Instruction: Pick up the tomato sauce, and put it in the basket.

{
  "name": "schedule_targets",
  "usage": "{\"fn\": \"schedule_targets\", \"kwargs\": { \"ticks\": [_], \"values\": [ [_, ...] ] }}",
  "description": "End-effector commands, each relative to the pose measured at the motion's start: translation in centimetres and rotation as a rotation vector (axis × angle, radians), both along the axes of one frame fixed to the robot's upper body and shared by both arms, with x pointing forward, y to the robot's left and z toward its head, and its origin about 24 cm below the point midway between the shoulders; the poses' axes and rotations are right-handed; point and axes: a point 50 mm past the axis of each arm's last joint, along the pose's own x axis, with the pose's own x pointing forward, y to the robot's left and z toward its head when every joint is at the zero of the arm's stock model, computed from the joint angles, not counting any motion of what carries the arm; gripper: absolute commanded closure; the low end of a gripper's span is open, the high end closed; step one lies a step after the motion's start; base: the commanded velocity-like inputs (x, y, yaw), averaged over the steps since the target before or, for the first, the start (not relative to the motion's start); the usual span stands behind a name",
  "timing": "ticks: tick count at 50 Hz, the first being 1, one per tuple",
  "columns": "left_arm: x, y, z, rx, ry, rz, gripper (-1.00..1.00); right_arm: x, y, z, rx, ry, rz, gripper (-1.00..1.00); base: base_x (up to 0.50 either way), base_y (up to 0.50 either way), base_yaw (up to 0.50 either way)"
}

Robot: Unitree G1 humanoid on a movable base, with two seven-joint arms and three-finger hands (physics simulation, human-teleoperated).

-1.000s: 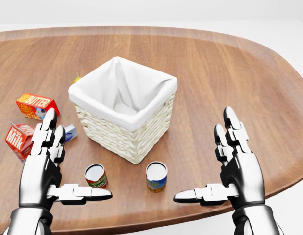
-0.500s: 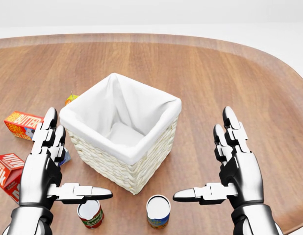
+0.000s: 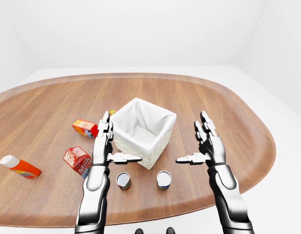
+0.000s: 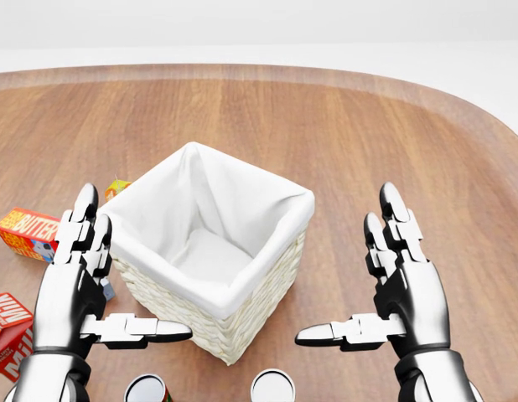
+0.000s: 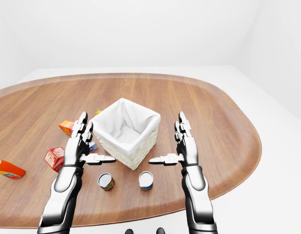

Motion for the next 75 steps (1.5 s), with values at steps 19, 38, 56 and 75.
{"fn": "schedule_targets", "kwargs": {
  "ticks": [19,38,56,75],
  "values": [
    [0.0,0.3,0.9,0.027,-0.036,0.006,-1.0,0.1,0.0,-0.2,-0.015,0.01,-0.012,-1.0,0.0,0.0,0.0],
    [-1.3,0.5,3.0,0.119,-0.126,0.016,-1.0,0.2,-0.1,0.0,-0.009,0.009,-0.014,-1.0,0.0,0.0,0.0],
    [-2.2,0.6,3.1,0.206,-0.119,0.018,-1.0,0.1,-0.3,0.4,-0.007,-0.005,-0.019,-1.0,0.0,0.0,0.0],
    [-3.3,0.9,1.9,0.293,-0.053,0.017,-1.0,0.2,-0.3,0.0,-0.009,0.008,-0.018,-1.0,0.0,0.0,0.0]
  ]
}}
